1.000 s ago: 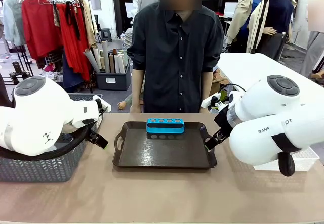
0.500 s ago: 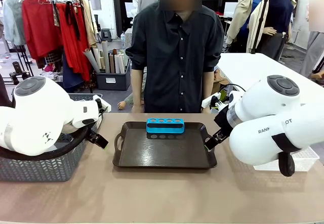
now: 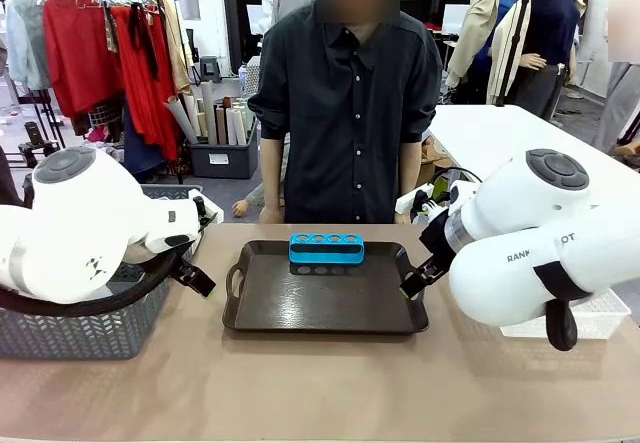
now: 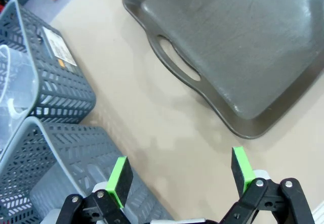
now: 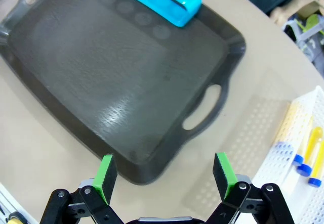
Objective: Prepare the laboratory tools.
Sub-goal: Pick up one Large Measuring Cup and place it on the Handle tray.
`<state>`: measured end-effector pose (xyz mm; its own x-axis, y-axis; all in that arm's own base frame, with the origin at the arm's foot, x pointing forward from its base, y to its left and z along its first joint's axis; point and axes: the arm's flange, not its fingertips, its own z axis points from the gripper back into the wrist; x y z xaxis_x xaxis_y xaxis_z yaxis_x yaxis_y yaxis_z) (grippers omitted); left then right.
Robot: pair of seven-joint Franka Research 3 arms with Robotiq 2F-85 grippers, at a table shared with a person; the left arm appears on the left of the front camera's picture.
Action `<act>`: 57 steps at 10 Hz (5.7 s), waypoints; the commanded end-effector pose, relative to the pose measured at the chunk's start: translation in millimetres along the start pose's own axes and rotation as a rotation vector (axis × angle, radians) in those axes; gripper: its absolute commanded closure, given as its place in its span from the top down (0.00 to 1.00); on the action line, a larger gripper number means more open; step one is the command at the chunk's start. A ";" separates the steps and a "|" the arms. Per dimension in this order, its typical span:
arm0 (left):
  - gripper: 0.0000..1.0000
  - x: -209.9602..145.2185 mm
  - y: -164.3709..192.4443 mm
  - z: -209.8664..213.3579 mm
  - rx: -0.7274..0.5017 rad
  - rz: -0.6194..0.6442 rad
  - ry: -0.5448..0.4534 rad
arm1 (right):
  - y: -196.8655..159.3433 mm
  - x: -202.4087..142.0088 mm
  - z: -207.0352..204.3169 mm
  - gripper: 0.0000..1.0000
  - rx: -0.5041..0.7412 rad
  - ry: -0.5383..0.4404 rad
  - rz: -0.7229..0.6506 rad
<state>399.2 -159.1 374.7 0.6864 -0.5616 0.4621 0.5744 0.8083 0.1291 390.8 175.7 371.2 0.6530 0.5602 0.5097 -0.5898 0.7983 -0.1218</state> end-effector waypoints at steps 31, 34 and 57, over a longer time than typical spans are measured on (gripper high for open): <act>1.00 62.5 75.5 173.9 -0.324 -0.120 -0.355 | -98.0 73.3 192.1 1.00 0.292 -0.240 0.025; 1.00 62.5 75.5 173.9 -0.324 -0.120 -0.355 | -98.0 73.3 192.1 1.00 0.292 -0.240 0.025; 1.00 63.6 280.5 26.8 0.188 0.378 0.306 | -98.0 73.3 192.1 1.00 0.292 -0.240 0.025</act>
<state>579.8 35.9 459.5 0.9358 -0.2733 0.2229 0.2435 0.9579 0.1520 405.0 96.4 583.6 0.5273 0.4885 0.6952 -0.7350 0.6727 0.0849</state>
